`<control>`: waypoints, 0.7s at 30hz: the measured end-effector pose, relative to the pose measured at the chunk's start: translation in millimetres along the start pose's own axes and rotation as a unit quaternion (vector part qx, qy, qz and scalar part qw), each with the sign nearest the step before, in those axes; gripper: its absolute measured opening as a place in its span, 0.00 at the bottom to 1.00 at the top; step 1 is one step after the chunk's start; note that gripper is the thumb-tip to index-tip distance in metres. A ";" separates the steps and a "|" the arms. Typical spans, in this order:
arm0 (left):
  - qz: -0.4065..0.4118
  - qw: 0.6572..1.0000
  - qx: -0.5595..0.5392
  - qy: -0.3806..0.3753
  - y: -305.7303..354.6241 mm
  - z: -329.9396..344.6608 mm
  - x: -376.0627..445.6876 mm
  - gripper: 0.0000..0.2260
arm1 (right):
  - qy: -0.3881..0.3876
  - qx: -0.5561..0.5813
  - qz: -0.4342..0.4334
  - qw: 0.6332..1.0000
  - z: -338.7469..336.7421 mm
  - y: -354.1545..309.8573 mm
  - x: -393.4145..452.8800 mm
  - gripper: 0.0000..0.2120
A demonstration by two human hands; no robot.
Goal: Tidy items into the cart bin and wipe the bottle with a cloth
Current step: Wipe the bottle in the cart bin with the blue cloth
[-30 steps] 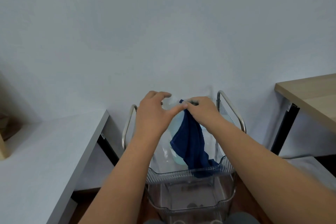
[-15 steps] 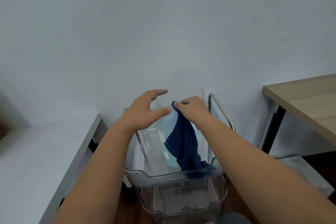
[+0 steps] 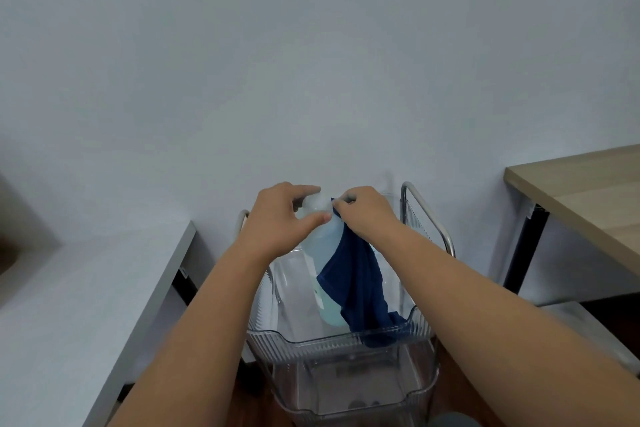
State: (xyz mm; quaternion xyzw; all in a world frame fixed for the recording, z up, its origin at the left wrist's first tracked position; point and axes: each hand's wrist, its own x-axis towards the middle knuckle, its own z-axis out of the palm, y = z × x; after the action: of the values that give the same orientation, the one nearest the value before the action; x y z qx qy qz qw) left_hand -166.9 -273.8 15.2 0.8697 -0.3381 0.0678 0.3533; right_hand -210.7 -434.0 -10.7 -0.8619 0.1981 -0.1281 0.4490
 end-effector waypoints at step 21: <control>-0.093 0.988 -0.089 0.088 -34.9 10.0 -46.7 0.17 | -0.038 0.198 -0.060 0.978 126.5 37.1 -89.8 0.26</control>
State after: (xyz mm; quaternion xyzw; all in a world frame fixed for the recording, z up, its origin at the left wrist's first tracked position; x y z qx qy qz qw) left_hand -181.6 -237.0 -28.7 0.8533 -0.2275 0.0807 0.4621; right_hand -248.4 -320.8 -116.5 -0.7704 0.0995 -0.1587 0.6094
